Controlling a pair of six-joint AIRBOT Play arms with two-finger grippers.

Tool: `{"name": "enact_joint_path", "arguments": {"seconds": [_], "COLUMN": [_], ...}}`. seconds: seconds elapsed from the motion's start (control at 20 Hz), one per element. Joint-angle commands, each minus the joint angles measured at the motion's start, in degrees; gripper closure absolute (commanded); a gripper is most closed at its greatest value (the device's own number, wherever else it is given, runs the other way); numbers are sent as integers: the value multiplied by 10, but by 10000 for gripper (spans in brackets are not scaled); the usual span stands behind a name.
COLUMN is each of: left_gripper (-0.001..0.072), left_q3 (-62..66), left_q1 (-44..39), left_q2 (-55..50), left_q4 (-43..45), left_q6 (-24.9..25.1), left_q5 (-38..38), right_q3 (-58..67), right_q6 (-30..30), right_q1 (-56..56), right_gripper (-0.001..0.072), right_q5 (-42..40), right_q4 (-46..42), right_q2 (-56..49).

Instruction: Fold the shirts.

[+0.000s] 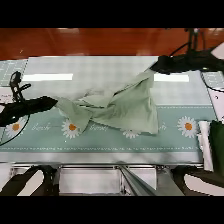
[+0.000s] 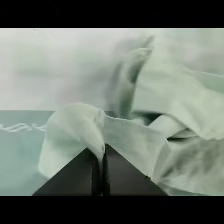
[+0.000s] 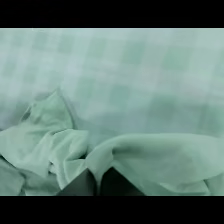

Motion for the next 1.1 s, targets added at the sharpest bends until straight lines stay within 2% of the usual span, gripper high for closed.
{"name": "enact_joint_path", "arguments": {"seconds": [0.0, 0.1, 0.15, 0.2, 0.25, 0.35, 0.45, 0.5, 0.6, 0.7, 0.75, 0.9, 1.05], "left_gripper": [684, 682, 580, 302, 197, 198, 198, 198, 198, 198, 198, 199, 199], "left_q3": [43, 90, 117, 142, 172, 242, 305, 311, 271, 174, 121, 33, 32], "left_q1": [-10, -9, -6, -1, 9, 45, 105, 138, 182, 177, 164, 121, 81], "left_q2": [-138, -197, -218, -229, -232, -229, -214, -191, -135, -93, -90, -121, -178], "left_q4": [-2, -2, -2, 1, 16, 70, 91, 81, 57, 32, 11, -72, -90], "left_q6": [14, 1, -17, -37, -48, -74, -138, -153, -161, -144, -127, -66, -66], "left_q5": [38, 10, -12, -34, -67, -157, -228, -235, -236, -259, -261, -248, -207], "right_q3": [31, 50, 65, 79, 99, 164, 208, 209, 182, 59, -21, -242, -357], "right_q6": [-4, 21, 31, 35, 34, 40, 46, 41, 34, 37, 35, 2, -50], "right_q1": [20, 13, 1, -13, -35, -99, -177, -213, -266, -289, -292, -292, -292], "right_gripper": [688, 685, 553, 351, 301, 302, 303, 303, 302, 305, 308, 308, 308], "right_q5": [-73, -100, -98, -88, -63, 38, 139, 172, 223, 198, 166, 87, 68], "right_q4": [68, 104, 120, 132, 141, 149, 144, 125, 20, -71, -80, -24, 52], "right_q2": [-124, -158, -169, -171, -169, -163, -137, -114, -57, 17, 51, 120, 145]}}
